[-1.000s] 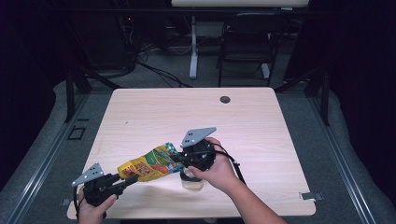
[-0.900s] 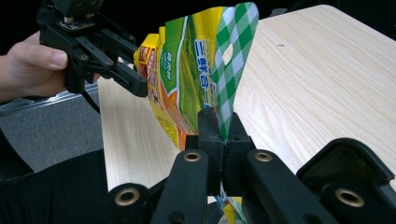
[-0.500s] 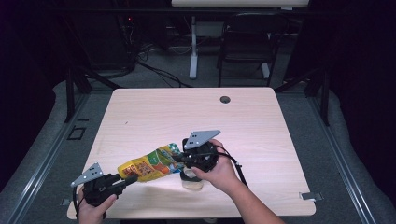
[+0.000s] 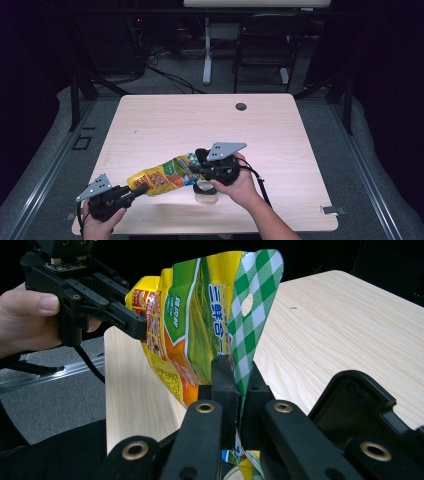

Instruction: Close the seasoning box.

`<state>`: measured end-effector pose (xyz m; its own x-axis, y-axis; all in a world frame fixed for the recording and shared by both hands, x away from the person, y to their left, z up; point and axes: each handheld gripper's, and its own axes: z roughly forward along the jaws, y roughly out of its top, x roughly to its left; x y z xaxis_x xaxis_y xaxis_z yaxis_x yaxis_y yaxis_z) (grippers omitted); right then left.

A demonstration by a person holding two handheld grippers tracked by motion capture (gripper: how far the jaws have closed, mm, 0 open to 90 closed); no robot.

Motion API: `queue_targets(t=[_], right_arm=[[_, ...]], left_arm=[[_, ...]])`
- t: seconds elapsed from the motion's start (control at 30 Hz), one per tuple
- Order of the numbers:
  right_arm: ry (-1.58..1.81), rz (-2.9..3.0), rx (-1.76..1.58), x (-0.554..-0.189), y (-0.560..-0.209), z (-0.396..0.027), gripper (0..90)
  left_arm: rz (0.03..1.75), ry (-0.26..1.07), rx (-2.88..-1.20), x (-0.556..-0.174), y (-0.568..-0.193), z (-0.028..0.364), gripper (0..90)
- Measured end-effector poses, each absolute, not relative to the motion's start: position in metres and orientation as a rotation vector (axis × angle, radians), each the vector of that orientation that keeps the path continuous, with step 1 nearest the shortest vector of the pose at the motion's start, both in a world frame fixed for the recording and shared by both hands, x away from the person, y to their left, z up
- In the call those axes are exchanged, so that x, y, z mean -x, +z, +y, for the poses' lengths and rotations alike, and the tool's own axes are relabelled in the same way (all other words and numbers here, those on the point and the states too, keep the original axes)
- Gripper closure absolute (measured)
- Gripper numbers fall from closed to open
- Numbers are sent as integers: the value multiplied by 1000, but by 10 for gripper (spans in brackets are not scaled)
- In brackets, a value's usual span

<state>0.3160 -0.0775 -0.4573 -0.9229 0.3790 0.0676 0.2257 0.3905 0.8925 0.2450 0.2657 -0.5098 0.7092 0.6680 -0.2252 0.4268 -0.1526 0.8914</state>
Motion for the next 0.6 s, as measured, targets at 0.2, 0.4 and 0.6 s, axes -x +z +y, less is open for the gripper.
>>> queue_targets(t=[0.2, 0.4, 0.6], right_arm=[[1553, 2490, -532, -313, -456, -81, 882], [1534, 2487, -523, -310, -457, -82, 869], [1541, 2480, -539, -309, -459, -86, 857]], left_arm=[[845, 291, -1822, -244, -503, 264, 781], [827, 308, -1841, -242, -498, 263, 786], [804, 323, -1856, -243, -491, 261, 795]])
